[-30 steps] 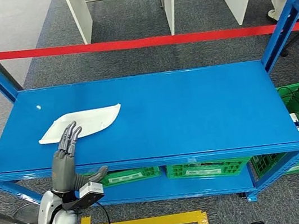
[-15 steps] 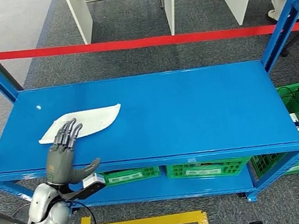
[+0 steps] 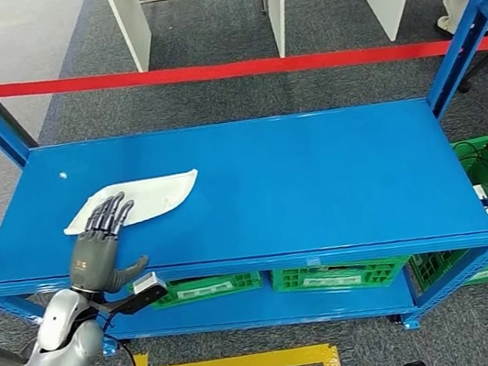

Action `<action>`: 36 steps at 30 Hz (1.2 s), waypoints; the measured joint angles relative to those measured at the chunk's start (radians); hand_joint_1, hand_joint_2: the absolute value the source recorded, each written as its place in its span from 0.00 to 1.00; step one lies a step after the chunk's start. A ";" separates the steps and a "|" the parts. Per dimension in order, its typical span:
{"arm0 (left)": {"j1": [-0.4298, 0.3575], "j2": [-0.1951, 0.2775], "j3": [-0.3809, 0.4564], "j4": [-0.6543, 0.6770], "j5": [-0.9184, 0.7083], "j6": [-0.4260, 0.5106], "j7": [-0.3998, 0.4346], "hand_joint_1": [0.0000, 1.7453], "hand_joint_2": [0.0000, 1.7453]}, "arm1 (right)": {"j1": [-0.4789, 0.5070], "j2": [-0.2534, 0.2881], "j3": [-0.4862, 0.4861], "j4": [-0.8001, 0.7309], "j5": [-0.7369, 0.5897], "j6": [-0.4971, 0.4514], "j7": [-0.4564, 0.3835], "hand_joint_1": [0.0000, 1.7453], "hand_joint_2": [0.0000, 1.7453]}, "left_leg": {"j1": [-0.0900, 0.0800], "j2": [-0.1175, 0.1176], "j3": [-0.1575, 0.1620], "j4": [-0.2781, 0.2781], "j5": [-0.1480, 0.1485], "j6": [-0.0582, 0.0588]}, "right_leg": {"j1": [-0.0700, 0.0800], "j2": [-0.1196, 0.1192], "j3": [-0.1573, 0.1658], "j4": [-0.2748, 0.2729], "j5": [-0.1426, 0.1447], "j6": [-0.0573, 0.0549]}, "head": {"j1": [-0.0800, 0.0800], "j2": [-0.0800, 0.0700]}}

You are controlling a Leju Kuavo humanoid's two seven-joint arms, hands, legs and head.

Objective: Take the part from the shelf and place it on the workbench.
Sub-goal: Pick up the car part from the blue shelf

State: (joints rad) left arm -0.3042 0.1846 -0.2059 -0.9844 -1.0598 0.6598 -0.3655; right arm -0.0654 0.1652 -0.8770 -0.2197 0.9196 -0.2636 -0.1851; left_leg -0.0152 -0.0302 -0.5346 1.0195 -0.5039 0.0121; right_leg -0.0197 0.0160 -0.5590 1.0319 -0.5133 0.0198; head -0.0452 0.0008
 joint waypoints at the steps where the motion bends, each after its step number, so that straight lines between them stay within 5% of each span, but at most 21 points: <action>1: -0.010 0.000 -0.002 0.011 -0.005 -0.004 0.007 0.00 1.00 | 0.000 0.000 0.000 0.000 0.002 0.001 0.002 0.00 1.00 | 0.000 0.000 0.000 0.000 0.000 0.000 | 0.000 0.000 0.000 0.000 0.000 0.000 | 0.000 0.000; 18: -0.190 -0.037 -0.037 0.200 -0.046 0.021 0.070 0.00 1.00 | -0.003 0.000 0.000 0.001 0.030 0.011 0.007 0.00 1.00 | 0.000 0.000 0.000 0.001 0.000 0.000 | 0.000 0.000 0.000 0.000 0.001 0.000 | 0.000 0.000; 36: -0.252 -0.041 -0.062 0.291 -0.079 -0.017 0.111 0.00 1.00 | -0.003 0.000 0.000 0.001 0.035 0.012 0.007 0.00 1.00 | 0.000 0.000 0.000 0.001 0.000 0.000 | 0.000 0.001 0.000 0.000 0.001 0.000 | 0.000 0.000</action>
State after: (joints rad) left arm -0.5564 0.1437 -0.2678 -0.6935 -1.1388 0.6427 -0.2547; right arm -0.0683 0.1652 -0.8771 -0.2186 0.9545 -0.2513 -0.1781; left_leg -0.0151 -0.0300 -0.5348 1.0203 -0.5035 0.0119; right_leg -0.0197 0.0167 -0.5590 1.0321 -0.5123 0.0202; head -0.0454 0.0008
